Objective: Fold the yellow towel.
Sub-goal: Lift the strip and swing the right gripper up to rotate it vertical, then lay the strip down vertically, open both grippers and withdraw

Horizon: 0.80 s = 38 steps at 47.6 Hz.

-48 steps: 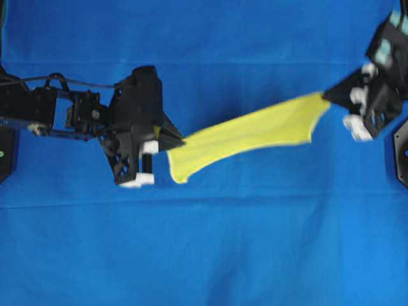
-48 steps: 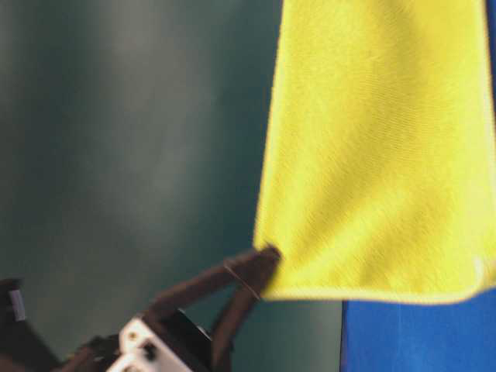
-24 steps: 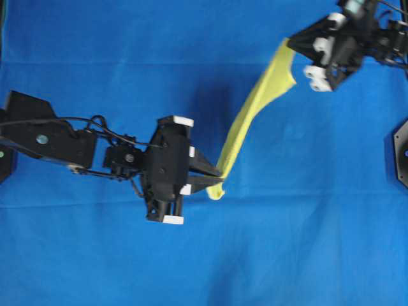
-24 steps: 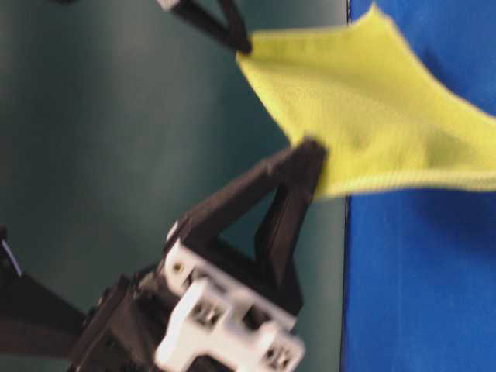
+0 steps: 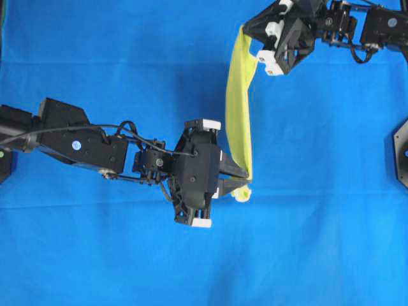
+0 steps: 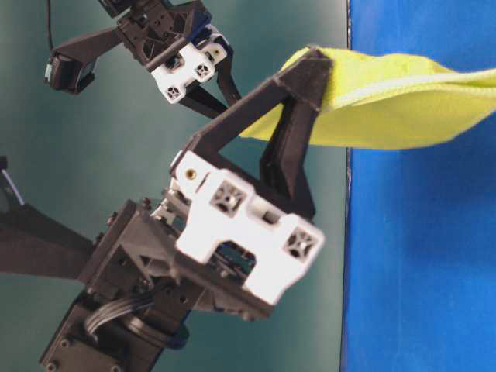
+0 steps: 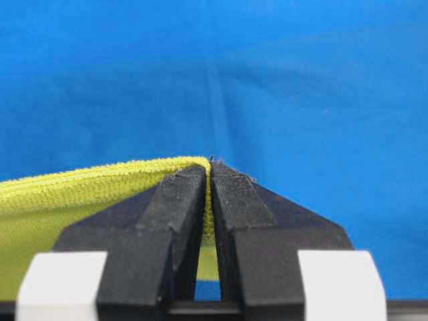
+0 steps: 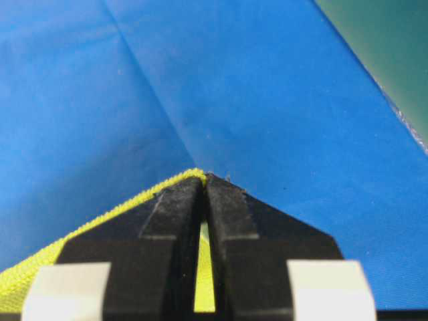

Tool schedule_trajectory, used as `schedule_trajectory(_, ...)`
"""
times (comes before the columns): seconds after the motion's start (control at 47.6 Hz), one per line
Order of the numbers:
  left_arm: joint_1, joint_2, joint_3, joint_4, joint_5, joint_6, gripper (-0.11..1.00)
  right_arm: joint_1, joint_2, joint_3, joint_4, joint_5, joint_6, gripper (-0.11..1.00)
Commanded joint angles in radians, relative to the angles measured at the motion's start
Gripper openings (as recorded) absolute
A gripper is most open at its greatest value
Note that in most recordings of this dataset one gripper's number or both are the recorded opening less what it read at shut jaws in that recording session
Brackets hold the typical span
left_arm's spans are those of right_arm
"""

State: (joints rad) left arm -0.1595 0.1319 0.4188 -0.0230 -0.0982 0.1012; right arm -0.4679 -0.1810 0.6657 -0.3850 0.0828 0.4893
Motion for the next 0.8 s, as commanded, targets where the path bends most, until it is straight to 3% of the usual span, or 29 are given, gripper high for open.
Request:
schedule_trajectory(0.0, -0.038, -0.002, -0.038, 0.002, -0.025, 0.002, 0.02, -0.031, -0.029, -0.011, -0.005, 0.003, 0.002, 0.03)
schedule_trajectory(0.273, -0.02, 0.129, -0.215, 0.002, -0.032, 0.06, 0.02, -0.075, -0.201, 0.146, -0.005, 0.017, 0.009, 0.03)
schedule_trajectory(0.483, -0.02, 0.239, -0.373, 0.002, -0.023, 0.086, 0.02, -0.081, -0.333, 0.236, -0.003, 0.117, 0.011, 0.03)
schedule_trajectory(0.609, -0.012, 0.264, -0.38, 0.002, -0.012, 0.074, 0.02, -0.081, -0.333, 0.239, -0.003, 0.137, 0.011, 0.03)
schedule_trajectory(0.777, 0.0, 0.233, -0.287, 0.002, 0.002, 0.029, 0.02, -0.072, -0.222, 0.202, -0.002, 0.049, 0.011, 0.03)
